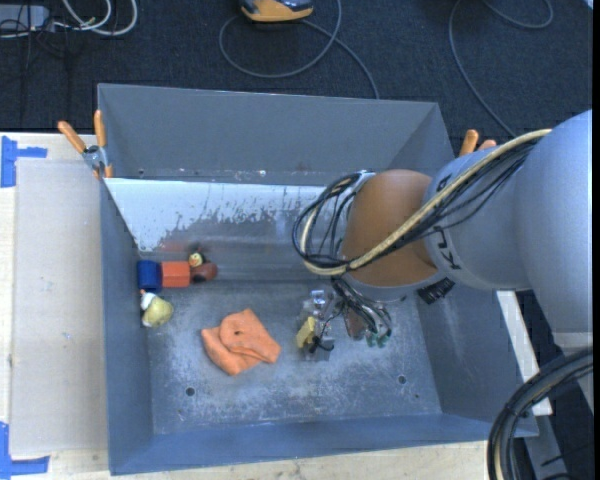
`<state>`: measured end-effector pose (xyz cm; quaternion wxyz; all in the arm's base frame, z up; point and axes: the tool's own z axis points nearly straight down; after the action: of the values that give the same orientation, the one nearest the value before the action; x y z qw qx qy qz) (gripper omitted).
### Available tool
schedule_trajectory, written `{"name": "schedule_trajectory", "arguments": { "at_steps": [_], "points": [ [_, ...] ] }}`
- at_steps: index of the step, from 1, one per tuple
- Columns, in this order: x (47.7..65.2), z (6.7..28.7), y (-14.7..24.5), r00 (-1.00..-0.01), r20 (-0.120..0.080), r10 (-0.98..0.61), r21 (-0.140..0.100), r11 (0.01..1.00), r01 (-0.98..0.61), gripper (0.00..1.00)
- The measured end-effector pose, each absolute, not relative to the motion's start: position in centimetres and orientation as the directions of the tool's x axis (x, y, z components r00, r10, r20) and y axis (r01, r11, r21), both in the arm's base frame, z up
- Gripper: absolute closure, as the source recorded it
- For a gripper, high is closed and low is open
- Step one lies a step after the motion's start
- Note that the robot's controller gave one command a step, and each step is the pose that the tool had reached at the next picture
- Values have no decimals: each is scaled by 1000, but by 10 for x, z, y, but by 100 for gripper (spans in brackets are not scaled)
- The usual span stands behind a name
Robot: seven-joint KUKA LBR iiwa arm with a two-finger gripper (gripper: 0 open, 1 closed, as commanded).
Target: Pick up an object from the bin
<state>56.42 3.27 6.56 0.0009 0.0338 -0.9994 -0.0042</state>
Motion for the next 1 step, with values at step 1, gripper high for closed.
{"name": "schedule_trajectory", "arguments": {
  "at_steps": [1],
  "points": [
    [563,75,31,-998,1,-68,6,998,-68,100]
  ]
}}
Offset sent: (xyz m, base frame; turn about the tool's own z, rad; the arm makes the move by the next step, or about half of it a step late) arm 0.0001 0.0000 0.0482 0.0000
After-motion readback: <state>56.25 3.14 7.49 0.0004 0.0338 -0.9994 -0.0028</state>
